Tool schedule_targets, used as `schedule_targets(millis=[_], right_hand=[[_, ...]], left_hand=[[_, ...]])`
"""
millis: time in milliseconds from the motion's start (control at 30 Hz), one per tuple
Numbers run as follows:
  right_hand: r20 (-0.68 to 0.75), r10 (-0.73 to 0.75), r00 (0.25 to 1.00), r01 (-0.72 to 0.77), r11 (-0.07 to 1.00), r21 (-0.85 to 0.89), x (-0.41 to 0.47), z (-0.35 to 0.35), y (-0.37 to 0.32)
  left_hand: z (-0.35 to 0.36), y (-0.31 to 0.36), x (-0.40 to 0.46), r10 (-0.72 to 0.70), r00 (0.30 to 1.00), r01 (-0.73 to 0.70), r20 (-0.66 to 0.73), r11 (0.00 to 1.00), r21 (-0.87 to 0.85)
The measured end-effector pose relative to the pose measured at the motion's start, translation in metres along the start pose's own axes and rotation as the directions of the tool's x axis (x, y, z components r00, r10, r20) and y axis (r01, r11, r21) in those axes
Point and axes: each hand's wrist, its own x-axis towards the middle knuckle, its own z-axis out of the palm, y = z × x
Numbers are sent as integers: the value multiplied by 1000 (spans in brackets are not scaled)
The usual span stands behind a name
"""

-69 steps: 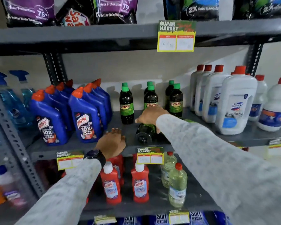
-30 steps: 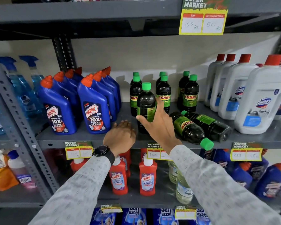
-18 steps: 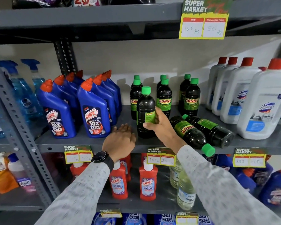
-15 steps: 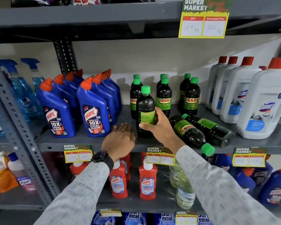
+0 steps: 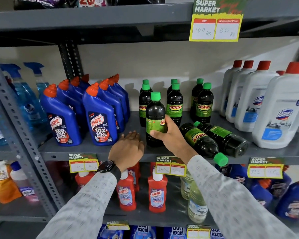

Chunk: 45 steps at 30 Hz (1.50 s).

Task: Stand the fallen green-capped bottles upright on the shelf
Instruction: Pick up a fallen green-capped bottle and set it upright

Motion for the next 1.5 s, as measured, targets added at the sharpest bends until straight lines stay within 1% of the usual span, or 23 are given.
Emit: schedule_targets(millis=[167,300,367,600,767,867,1067,1200,1267,1367,1433,1500], right_hand=[[-55,-28,998,24,997,-73,3,2,2],[7,-19,1000,19,1000,-1,4,-1,7],[13,-15,1000,15,1000,2,4,-1,7],[-37,-29,999,25,994,-107,6,2,9],[-39,-15,999,11,994,-107,8,1,15],[-72,-15,997,4,988,-153,7,2,15],[-122,-12,992,-11,982,-187,3,3,15],[-136,-9,991,-19,980,-198,-18,-5,7],[-140,-31,990,5,983,-183,-20,-4,0],[-183,-94,979,57,978,-198,-23,-6,-20],[-202,-145,969,87,959,-270,-22,-16,-40],[-211,-230,950,130,906,-403,-26,-32,-59]], left_hand=[[-1,-1,0,-1,1000,1,14,1000,-20],[1,-1,0,1,1000,-1,2,1000,1],[2,-1,1,-1,1000,1,0,1000,3],[3,-3,2,-3,1000,4,6,1000,-9],[4,-3,2,-12,1000,12,1,1000,-25],[4,-1,2,0,1000,0,6,1000,-9],[6,-1,0,-6,1000,6,13,1000,28],[6,15,-14,17,1000,-17,11,1000,5],[3,12,-11,2,999,-1,34,1000,-27],[-9,7,5,-28,994,35,108,997,-70],[-15,7,18,-18,990,27,136,998,-61],[-16,7,22,20,988,-24,155,999,26]])
